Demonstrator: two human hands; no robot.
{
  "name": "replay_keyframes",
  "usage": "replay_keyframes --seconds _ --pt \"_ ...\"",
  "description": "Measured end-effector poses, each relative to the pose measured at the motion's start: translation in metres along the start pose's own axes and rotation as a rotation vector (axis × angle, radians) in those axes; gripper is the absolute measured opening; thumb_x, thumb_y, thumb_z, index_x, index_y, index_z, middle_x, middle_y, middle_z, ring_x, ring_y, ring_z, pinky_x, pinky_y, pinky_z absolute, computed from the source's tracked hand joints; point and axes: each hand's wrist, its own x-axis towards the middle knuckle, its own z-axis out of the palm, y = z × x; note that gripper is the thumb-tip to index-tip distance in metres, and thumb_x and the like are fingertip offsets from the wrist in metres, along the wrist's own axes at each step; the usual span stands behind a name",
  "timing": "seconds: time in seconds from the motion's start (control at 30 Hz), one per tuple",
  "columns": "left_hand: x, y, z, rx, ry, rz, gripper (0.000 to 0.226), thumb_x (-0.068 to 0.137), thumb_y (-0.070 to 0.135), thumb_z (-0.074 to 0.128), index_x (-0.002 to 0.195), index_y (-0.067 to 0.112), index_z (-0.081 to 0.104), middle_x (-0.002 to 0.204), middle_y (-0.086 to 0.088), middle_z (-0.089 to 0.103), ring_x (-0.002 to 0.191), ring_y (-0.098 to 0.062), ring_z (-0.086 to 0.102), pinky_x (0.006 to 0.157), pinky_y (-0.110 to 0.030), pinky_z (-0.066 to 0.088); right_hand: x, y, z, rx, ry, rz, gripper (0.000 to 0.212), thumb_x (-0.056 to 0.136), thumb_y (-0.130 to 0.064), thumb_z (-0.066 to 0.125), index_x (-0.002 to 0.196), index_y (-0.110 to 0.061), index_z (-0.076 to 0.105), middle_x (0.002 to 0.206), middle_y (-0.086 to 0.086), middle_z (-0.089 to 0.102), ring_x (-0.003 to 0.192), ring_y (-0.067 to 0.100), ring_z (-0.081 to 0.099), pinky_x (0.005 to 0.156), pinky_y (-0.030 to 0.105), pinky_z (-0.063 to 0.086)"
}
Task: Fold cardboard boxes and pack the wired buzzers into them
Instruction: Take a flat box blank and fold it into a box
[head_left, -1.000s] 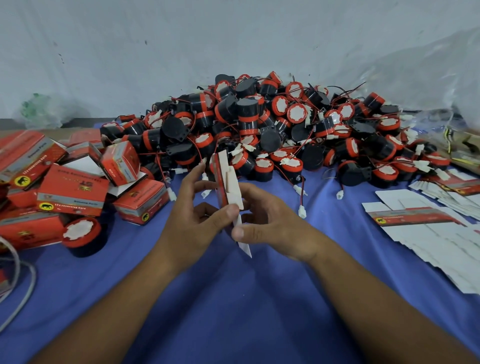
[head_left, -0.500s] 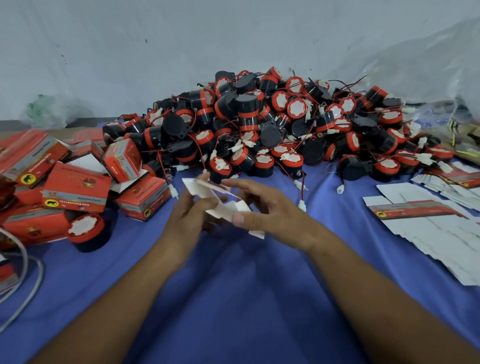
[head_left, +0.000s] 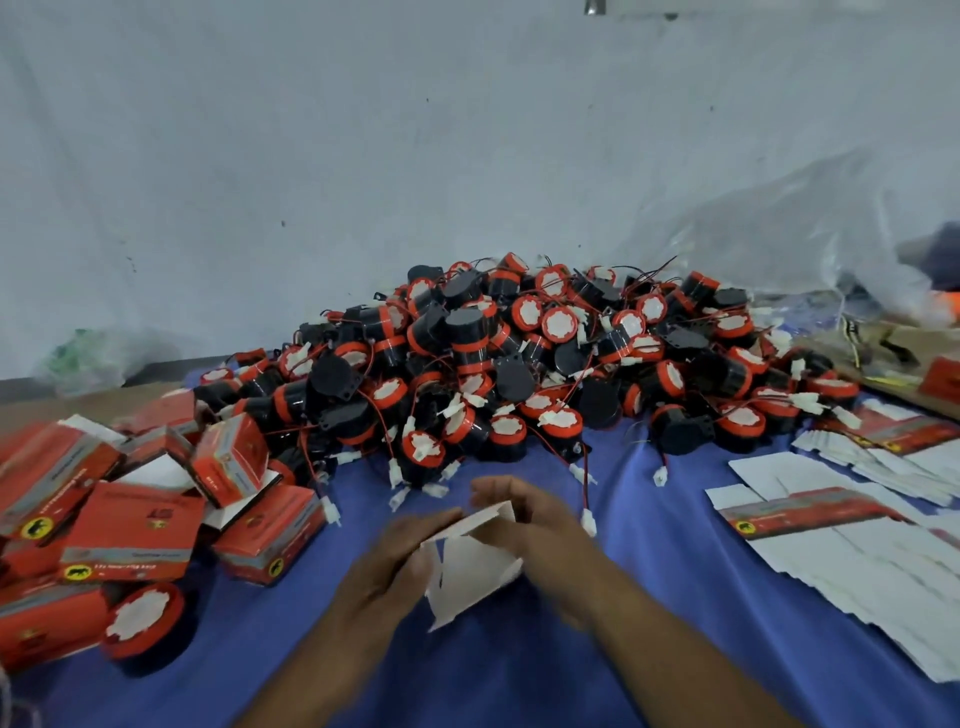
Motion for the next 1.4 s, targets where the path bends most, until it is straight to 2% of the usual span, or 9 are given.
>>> replay_keyframes --seconds 0.17,0.33,0.43,0.57,0.67,0.83,0.93,1.2,1.4 --pt "0.007 -0.004 0.001 0.216 0.058 -0.034 0.032 0.082 0.050 0.074 0.113 0.045 0.065 0.112 0.016 0.064 0.103 0.007 0.059 0.081 -0.013 0.046 -0.008 -0.006 0.004 -0.105 -0.072 -0.026 0.032 0.091 0.006 0.058 0.102 -0.021 0.072 0.100 -0.002 0.074 0.088 0.006 0.066 0.076 0.020 0.052" --pt "0.009 -0.009 -0.001 0.160 0.176 -0.090 0.030 0.088 0.008 0.071 0.094 0.037 0.073 0.096 0.016 0.072 0.087 0.001 0.066 0.068 -0.013 0.050 -0.011 -0.008 0.009 -0.114 -0.193 -0.125 0.027 0.096 -0.001 0.056 0.119 -0.011 0.067 0.117 0.010 0.070 0.103 0.015 0.065 0.088 0.025 0.052" --pt "0.011 -0.007 -0.004 -0.021 0.248 -0.170 0.013 0.087 0.019 0.072 0.093 0.030 0.076 0.093 0.009 0.074 0.084 -0.012 0.070 0.074 -0.037 0.057 -0.015 -0.015 0.005 -0.115 -0.397 -0.181 0.034 0.096 -0.020 0.061 0.127 -0.031 0.062 0.122 -0.009 0.067 0.112 0.008 0.062 0.091 0.024 0.051" --pt "0.009 0.004 -0.003 -0.192 0.247 -0.192 0.064 0.057 0.048 0.072 0.107 0.009 0.071 0.103 0.000 0.074 0.095 -0.028 0.070 0.083 -0.054 0.055 -0.016 -0.021 0.001 -0.182 -0.438 -0.189 0.049 0.086 -0.037 0.064 0.133 -0.046 0.053 0.131 -0.016 0.061 0.123 0.008 0.058 0.097 0.029 0.052" --pt "0.009 0.004 -0.003 -0.215 0.214 -0.194 0.052 0.066 0.030 0.074 0.112 0.006 0.069 0.115 -0.009 0.070 0.105 -0.032 0.067 0.092 -0.058 0.053 -0.015 -0.021 -0.003 -0.187 -0.480 -0.194 0.060 0.080 -0.033 0.068 0.136 -0.043 0.052 0.132 -0.017 0.060 0.124 0.009 0.057 0.098 0.027 0.050" --pt "0.013 0.003 0.000 -0.419 0.211 -0.246 0.024 0.097 0.008 0.050 0.118 0.002 0.061 0.109 -0.016 0.068 0.101 -0.033 0.064 0.088 -0.046 0.051 -0.013 -0.013 0.008 -0.117 -0.304 -0.189 0.033 0.093 -0.029 0.069 0.126 -0.028 0.063 0.116 -0.008 0.069 0.108 0.008 0.064 0.088 0.024 0.051" --pt "0.008 -0.005 0.002 -0.473 0.086 -0.135 0.036 0.106 0.011 0.029 0.123 -0.003 0.058 0.099 -0.013 0.070 0.091 -0.027 0.065 0.076 -0.033 0.049 -0.010 -0.013 0.010 0.047 -0.156 -0.108 0.023 0.095 -0.022 0.067 0.118 -0.024 0.066 0.112 -0.001 0.073 0.103 0.013 0.068 0.082 0.023 0.054" --pt "0.010 -0.016 0.001 -0.407 0.119 -0.088 0.045 0.075 0.038 0.069 0.120 0.035 0.069 0.125 0.000 0.068 0.114 -0.019 0.065 0.088 -0.035 0.054 -0.010 -0.007 0.015 0.144 -0.158 -0.064 0.028 0.097 -0.032 0.063 0.123 -0.020 0.063 0.116 0.004 0.072 0.106 0.016 0.068 0.086 0.026 0.053" --pt "0.010 -0.019 0.004 -0.246 0.197 -0.064 0.038 0.092 0.029 0.065 0.127 0.044 0.061 0.133 0.013 0.062 0.122 -0.010 0.058 0.098 -0.032 0.049 -0.007 -0.003 0.015 0.091 -0.112 -0.097 0.019 0.098 -0.018 0.063 0.117 -0.015 0.063 0.112 0.014 0.070 0.095 0.016 0.066 0.083 0.032 0.056"
